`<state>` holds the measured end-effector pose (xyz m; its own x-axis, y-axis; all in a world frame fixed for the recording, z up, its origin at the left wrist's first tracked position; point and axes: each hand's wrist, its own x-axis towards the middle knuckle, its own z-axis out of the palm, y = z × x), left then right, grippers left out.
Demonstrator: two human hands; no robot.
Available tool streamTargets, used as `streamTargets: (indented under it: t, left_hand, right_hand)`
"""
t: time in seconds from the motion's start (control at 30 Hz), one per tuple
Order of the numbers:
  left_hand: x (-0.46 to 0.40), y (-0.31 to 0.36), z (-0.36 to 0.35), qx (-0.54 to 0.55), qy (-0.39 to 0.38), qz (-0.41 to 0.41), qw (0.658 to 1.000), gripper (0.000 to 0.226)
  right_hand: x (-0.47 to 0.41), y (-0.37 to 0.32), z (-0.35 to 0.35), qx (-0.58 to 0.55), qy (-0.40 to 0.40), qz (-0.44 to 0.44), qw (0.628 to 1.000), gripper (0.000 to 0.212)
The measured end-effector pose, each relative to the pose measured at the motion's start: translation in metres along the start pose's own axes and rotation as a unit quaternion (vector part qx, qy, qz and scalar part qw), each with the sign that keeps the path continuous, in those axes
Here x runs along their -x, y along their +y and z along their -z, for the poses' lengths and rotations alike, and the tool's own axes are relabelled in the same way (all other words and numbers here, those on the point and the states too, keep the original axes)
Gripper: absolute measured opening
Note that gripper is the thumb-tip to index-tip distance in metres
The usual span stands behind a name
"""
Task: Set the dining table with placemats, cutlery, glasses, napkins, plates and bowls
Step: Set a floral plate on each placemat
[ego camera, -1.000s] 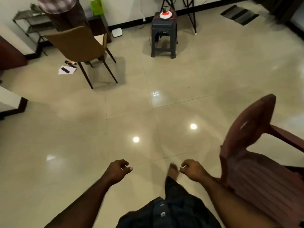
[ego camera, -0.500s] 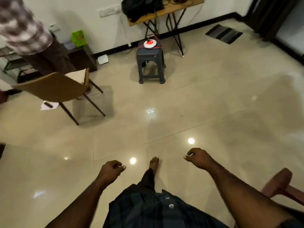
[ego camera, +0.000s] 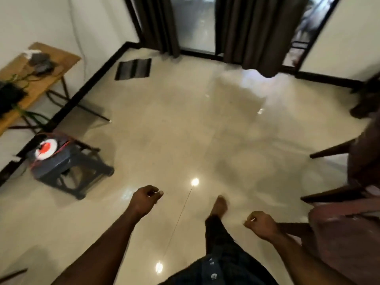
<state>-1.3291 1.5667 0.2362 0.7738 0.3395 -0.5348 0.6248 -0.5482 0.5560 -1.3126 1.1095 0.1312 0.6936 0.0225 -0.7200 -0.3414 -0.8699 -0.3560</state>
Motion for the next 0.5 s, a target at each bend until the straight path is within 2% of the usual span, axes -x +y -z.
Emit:
streamTargets:
  t: [0.17, 0.3, 0.5]
  left_hand:
    - [-0.114, 0.098, -0.018, -0.052, -0.061, -0.014, 0.997, 0.026]
    - [-0.193, 0.182, -0.018, -0.060, -0.080, -0.028, 0.995, 0.029]
    - [-0.317, 0.293, -0.024, -0.067, -0.097, -0.052, 0.992, 0.026]
  right_hand:
    - [-0.081, -0.023, 0.069, -0.073, 0.005, -0.044, 0.996, 0.027]
    - [-0.146, -0.057, 0.172, -0.094, 0.014, -0.030, 0.995, 0.028]
    - [-0.240, -0.095, 0.326, -0.154, 0.110, -0.027, 0.982, 0.031]
